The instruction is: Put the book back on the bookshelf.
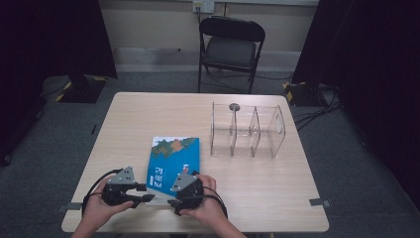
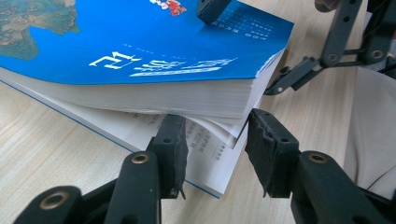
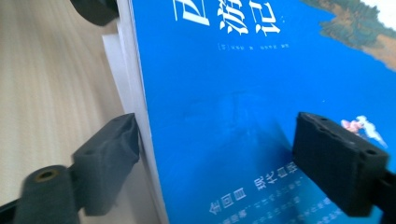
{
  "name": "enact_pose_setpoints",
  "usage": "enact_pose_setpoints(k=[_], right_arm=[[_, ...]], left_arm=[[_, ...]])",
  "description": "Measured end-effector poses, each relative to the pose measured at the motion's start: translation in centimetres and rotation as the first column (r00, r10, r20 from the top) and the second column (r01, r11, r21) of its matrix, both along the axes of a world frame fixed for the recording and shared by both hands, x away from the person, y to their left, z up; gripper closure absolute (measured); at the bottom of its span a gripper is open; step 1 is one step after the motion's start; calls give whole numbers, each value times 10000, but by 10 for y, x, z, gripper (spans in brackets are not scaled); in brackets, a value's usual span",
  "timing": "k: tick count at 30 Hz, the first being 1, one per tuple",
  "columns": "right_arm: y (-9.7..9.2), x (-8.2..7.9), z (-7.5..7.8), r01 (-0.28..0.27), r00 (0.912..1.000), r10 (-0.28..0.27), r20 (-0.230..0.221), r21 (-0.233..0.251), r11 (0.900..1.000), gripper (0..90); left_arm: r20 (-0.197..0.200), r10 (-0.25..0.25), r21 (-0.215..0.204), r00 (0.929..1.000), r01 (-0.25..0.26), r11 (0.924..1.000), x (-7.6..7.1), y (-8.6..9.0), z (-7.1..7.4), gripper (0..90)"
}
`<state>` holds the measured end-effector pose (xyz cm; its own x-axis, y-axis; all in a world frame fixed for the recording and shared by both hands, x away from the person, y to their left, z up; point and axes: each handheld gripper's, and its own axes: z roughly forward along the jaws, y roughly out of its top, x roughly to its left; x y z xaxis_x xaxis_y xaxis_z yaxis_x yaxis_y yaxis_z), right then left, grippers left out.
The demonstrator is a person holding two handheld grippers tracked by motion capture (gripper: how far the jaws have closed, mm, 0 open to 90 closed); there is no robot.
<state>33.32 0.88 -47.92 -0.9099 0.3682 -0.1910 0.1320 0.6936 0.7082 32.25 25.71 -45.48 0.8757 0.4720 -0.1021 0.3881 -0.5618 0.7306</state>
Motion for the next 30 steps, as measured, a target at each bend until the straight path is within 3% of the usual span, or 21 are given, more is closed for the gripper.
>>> enact_pose_setpoints(k=[3,8,9,10,11,12,17,21,24,27,28,30], right_arm=[[1,1,1,36,10000,-36,2,68,10000,217],[1,-6,8,-394,9990,396,201,-123,9991,480],[-1,-7,11,-446,9990,445,104,43,9990,568],[-2,-7,13,-468,9989,467,44,102,9989,591],[-3,-6,14,-468,9989,469,-60,131,9988,617],[-3,-6,16,-499,9987,500,-78,93,9987,648],[-3,-5,23,-392,9988,390,-286,-51,9992,688],[-2,-3,30,-318,9979,311,-566,-116,9994,695],[0,-1,33,-360,9975,343,-617,-262,9990,697],[-1,2,39,-288,9958,279,-871,-92,9995,700],[-1,3,41,-279,9956,271,-896,-75,9996,702],[0,5,46,-277,9952,265,-944,-114,9996,704]], left_arm=[[-35,12,5,10000,-12,10000,0,-1,0,579],[103,-19,168,9999,18,9999,1,0,-1,572],[137,-18,103,9999,16,9999,1,0,-2,560],[225,-13,142,9997,10,9999,1,0,-2,547],[136,104,-97,9999,-103,9999,1,-1,-3,501],[324,232,104,9992,-236,9997,0,-1,-2,451],[561,288,152,9980,-297,9994,-2,6,-2,289],[582,57,60,9983,-61,10000,-4,8,-3,262],[365,100,-138,9993,-95,9999,-3,10,-6,237],[223,112,-236,9997,-107,9997,-3,12,-10,216],[254,54,-28,9997,-54,10000,-2,13,-11,212],[90,89,-280,9999,-86,9996,-2,14,-12,207]])
